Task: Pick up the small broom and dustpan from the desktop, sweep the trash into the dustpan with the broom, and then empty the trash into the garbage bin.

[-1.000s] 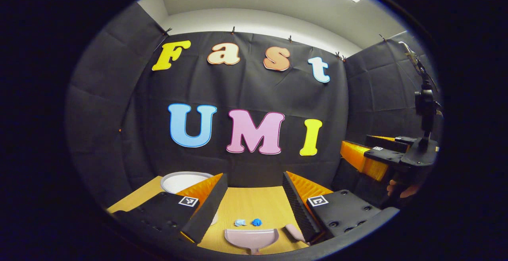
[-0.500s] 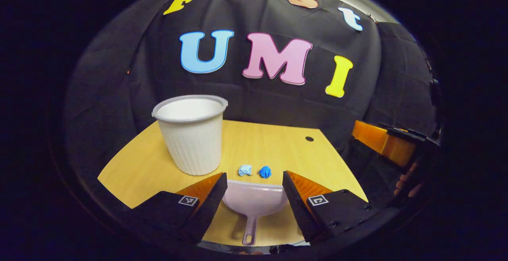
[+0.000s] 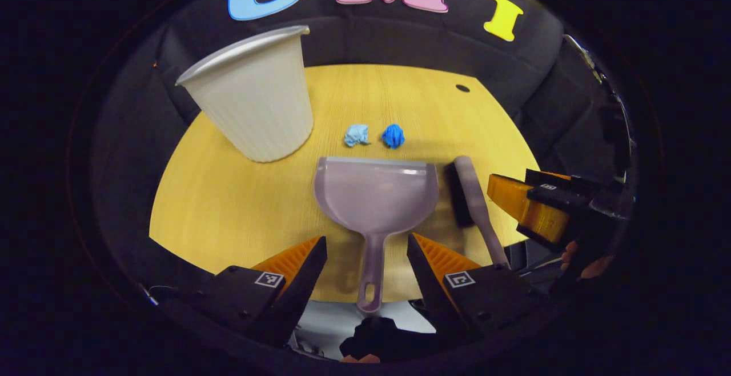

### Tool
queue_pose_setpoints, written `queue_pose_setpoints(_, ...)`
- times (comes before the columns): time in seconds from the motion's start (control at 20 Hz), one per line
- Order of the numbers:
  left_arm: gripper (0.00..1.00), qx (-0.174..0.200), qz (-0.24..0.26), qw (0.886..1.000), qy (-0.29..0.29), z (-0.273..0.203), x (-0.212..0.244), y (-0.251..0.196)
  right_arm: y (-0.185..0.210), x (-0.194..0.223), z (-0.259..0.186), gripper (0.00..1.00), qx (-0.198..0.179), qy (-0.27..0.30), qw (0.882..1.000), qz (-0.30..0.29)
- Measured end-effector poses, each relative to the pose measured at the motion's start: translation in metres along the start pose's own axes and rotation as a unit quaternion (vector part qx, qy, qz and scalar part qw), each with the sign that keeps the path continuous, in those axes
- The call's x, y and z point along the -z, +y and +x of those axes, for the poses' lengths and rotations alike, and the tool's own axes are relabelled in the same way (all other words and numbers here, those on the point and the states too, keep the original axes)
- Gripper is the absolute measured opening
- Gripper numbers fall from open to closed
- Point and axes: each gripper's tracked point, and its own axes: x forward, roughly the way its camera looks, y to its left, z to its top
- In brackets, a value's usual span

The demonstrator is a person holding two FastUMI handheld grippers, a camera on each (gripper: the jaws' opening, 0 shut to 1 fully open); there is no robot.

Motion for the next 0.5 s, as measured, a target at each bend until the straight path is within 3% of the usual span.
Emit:
queue_pose_setpoints(0.3, 0.85, -0.01, 0.012, 0.995, 0.094, 0.025, 0.012, 0.008, -0.001, 0.051, 0.034, 0.99, -0.016, 0.15, 0.989, -0.001)
queue_pose_setpoints(0.5, 0.85, -0.001, 0.012, 0.987, 0.163, 0.032, 0.015, 0.004, -0.004, 0.053, 0.056, 0.98, -0.015, 0.216, 0.976, -0.006)
